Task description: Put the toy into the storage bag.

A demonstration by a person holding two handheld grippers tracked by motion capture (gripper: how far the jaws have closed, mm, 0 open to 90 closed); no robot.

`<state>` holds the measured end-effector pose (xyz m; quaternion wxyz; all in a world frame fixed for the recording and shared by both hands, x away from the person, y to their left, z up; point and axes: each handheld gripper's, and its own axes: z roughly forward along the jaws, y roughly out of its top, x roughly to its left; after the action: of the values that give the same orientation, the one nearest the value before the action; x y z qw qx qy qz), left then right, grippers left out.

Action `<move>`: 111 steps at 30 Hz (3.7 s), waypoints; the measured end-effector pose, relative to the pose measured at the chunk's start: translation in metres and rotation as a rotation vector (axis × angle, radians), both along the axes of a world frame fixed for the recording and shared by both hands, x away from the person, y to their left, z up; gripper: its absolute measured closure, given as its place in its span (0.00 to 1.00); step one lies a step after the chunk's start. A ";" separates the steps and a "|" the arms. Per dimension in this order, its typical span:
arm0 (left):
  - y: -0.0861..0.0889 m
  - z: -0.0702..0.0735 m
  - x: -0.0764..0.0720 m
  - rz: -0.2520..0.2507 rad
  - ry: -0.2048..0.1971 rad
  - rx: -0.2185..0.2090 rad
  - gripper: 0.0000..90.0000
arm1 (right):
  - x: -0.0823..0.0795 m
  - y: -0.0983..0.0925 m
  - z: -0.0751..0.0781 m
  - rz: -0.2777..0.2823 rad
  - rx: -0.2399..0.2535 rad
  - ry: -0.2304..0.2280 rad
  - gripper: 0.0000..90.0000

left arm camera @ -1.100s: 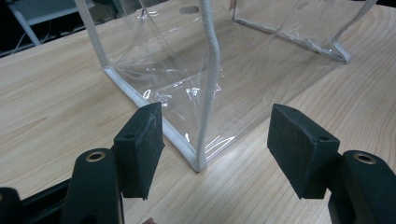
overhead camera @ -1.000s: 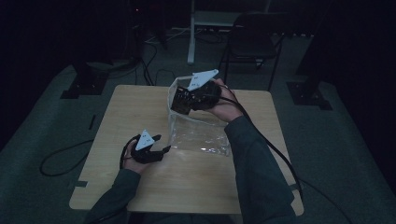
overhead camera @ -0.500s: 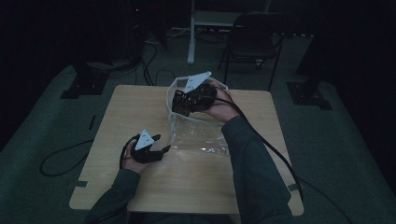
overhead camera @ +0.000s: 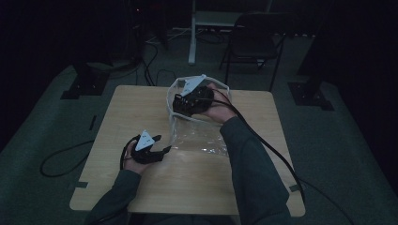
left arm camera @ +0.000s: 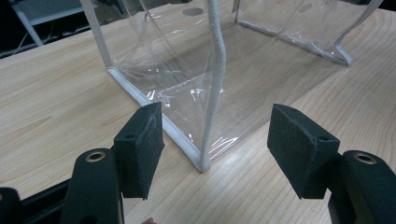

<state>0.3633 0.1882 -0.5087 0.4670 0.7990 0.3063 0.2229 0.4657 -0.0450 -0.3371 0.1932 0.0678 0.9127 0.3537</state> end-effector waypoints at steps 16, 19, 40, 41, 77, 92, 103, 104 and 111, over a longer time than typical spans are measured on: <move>0.000 -0.001 0.000 0.000 0.003 -0.002 0.40 | 0.011 0.004 -0.011 -0.005 -0.013 0.022 0.65; -0.001 -0.001 0.000 0.000 0.006 -0.004 0.40 | 0.014 0.004 -0.013 -0.004 -0.013 0.026 0.65; 0.002 0.000 0.001 0.002 0.002 -0.005 0.40 | 0.040 0.009 -0.031 -0.025 -0.064 0.045 0.65; 0.002 0.000 0.001 0.003 0.002 -0.006 0.40 | 0.040 0.010 -0.031 -0.027 -0.064 0.045 0.65; 0.003 0.001 0.000 0.008 0.000 -0.015 0.40 | 0.052 0.028 -0.033 -0.078 -0.085 0.014 0.65; 0.003 0.001 0.000 0.007 0.000 -0.015 0.40 | 0.056 0.033 -0.049 -0.072 -0.144 0.067 0.65; 0.003 0.001 0.000 0.007 -0.002 -0.017 0.40 | 0.058 0.036 -0.059 -0.065 -0.168 0.106 0.64; 0.003 0.001 0.000 0.008 -0.003 -0.017 0.40 | 0.058 0.036 -0.062 -0.062 -0.173 0.119 0.64; 0.003 0.001 0.000 0.006 -0.003 -0.016 0.40 | 0.060 0.037 -0.069 -0.064 -0.191 0.157 0.64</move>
<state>0.3636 0.1907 -0.5079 0.4733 0.7938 0.3099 0.2232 0.5253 -0.0081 -0.4062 0.1380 0.1056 0.9519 0.2525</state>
